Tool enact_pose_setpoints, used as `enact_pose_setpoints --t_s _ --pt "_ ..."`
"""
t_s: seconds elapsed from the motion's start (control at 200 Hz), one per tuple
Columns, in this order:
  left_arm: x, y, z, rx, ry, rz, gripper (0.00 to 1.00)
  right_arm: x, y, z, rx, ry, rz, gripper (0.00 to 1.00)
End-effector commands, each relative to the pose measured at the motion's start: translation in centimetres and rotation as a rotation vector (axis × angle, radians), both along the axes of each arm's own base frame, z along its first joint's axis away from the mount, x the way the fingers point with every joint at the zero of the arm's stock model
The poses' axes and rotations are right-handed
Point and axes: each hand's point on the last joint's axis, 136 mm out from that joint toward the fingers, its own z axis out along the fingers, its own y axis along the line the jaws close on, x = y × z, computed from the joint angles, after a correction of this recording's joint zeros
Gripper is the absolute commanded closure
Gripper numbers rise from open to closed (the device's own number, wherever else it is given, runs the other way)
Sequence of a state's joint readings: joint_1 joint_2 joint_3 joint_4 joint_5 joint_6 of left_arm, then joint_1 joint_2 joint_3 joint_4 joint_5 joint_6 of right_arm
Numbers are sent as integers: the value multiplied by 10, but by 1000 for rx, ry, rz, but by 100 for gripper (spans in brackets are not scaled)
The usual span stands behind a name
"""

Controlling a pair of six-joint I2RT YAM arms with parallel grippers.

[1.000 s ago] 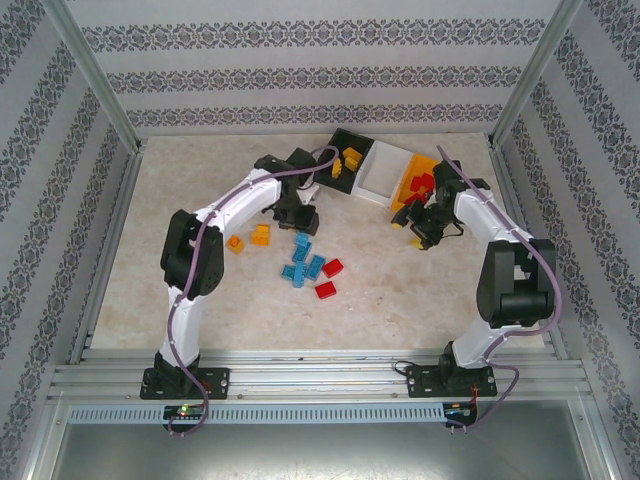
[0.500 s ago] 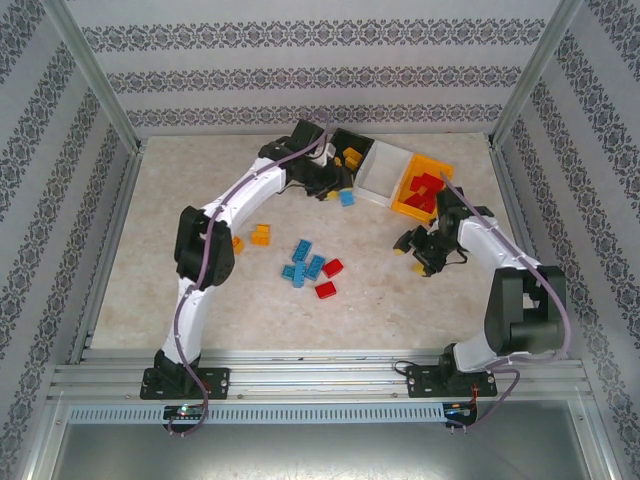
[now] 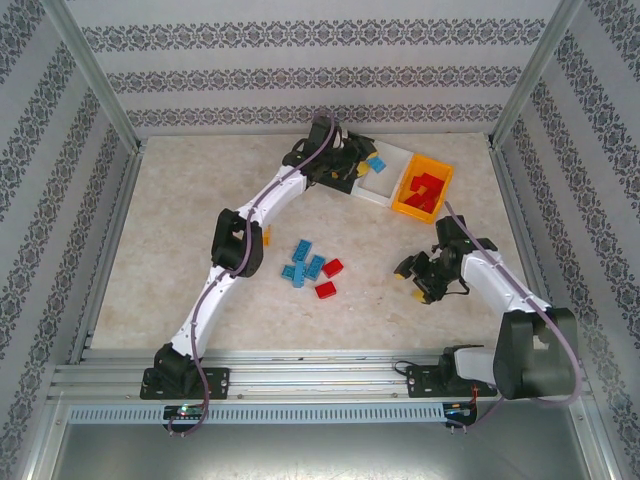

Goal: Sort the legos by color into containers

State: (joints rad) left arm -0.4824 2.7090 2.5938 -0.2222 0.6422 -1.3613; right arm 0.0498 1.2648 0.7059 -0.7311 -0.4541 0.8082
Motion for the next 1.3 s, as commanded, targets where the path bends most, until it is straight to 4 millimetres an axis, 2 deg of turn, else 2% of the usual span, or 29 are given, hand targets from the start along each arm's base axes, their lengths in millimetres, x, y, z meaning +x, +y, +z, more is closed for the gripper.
enact_pose_setpoints --t_s 0.0,0.13,0.385,0.54,0.65,0.764,0.929,1.009,1.104,1.169,1.294 --pt "19 1 16 -71 -47 68 48 -3 1 0 -4 -5 -15 39" --pt "20 1 13 -69 -45 69 41 -5 1 0 -6 -3 -17 40" --pt "19 5 18 -70 -53 51 40 -1 3 2 -10 -7 -8 39" --pt "2 10 31 5 -91 -27 40 5 11 6 -16 -15 31 39" --pt "-22 20 37 129 -116 -112 39 11 25 10 -37 -18 103 39" --pt "-58 47 34 345 -124 -208 39 19 41 13 -65 -23 177 39" --pt "-120 123 9 786 -40 -340 37 27 56 14 -66 -25 212 39" --pt "-146 149 -1 928 -23 -416 36 30 60 13 -53 -23 209 38" --pt "-170 166 -13 1002 -25 -480 35 31 64 11 -37 -15 211 39" --pt "-185 178 -29 1033 4 -496 35 32 67 10 -32 -13 218 39" --pt "-209 187 -54 1037 41 -514 35 29 72 10 -33 -11 231 38"
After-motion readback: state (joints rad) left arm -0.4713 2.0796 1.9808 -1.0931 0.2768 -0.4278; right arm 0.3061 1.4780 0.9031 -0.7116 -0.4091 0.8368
